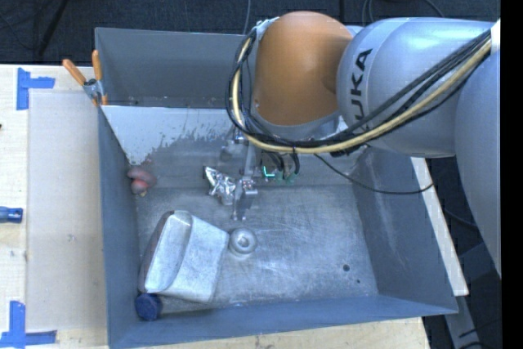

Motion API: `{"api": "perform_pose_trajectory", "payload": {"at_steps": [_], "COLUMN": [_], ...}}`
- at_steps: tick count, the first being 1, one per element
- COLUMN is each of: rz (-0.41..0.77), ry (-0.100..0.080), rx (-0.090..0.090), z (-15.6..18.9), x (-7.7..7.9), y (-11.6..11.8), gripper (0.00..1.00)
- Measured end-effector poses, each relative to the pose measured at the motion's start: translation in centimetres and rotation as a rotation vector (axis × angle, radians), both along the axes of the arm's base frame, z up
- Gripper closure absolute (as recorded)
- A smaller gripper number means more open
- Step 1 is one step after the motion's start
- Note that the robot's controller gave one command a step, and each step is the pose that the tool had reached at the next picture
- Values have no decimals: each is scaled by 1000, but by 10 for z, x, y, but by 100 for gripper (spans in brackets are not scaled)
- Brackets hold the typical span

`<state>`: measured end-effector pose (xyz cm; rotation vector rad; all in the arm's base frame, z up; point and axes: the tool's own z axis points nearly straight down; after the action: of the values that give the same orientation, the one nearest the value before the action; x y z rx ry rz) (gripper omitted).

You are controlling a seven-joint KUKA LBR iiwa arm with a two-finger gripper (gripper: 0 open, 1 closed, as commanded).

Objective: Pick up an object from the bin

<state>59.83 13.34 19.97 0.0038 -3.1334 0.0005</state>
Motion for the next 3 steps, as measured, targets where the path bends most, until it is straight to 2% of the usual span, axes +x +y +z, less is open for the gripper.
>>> {"api": "perform_pose_trajectory", "payload": {"at_steps": [1, 2, 3], "rz": [161, -37, -39], "ry": [-2, -16, -19], "rx": [0, 4, 4], "z": [-70, -124, -121], "x": [16, 23, 25], "y": [-2, -19, -19], "gripper": [0, 0, 100]}}
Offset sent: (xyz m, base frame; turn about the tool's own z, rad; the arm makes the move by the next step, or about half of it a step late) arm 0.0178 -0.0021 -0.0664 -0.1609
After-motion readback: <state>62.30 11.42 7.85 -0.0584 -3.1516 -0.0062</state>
